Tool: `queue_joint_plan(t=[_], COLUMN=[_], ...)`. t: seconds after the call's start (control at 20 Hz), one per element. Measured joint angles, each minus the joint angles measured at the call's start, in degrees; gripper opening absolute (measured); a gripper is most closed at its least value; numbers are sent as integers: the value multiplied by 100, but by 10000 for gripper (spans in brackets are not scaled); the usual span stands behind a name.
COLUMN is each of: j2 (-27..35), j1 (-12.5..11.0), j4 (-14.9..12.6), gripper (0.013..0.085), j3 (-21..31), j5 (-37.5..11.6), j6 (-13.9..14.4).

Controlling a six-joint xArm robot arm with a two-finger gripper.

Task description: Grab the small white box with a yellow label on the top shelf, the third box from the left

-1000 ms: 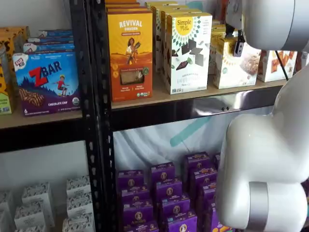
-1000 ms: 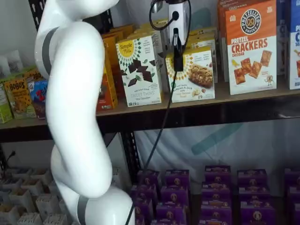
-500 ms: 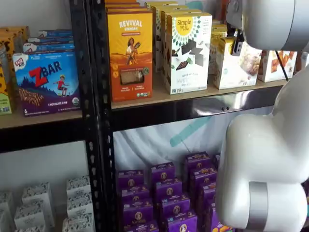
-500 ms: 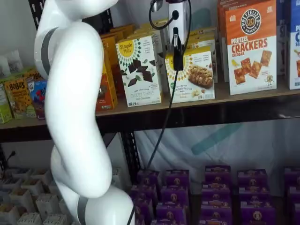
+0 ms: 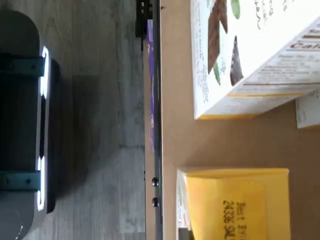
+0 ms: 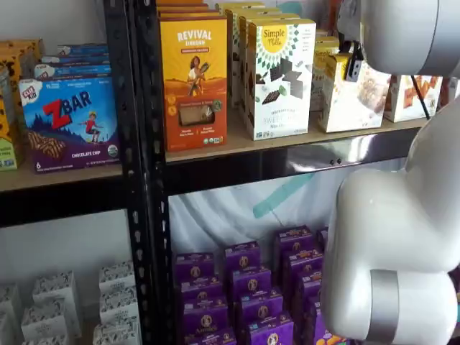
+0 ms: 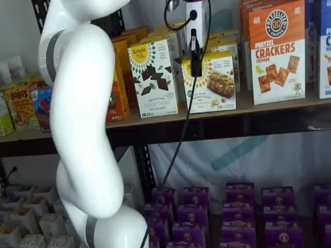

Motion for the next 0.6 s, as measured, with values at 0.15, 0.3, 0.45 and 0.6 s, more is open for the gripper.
queue_joint_plan(t=[0.15, 0.3, 0.45, 0.6], j2=[-34, -186, -362, -525], j1=[-4, -15, -43, -75], j4=[-3, -21, -37, -40], gripper=[330, 330, 330, 330], j3=[-41, 54, 182, 301], j5=[151, 202, 262, 344], j6=[10, 5, -19, -43])
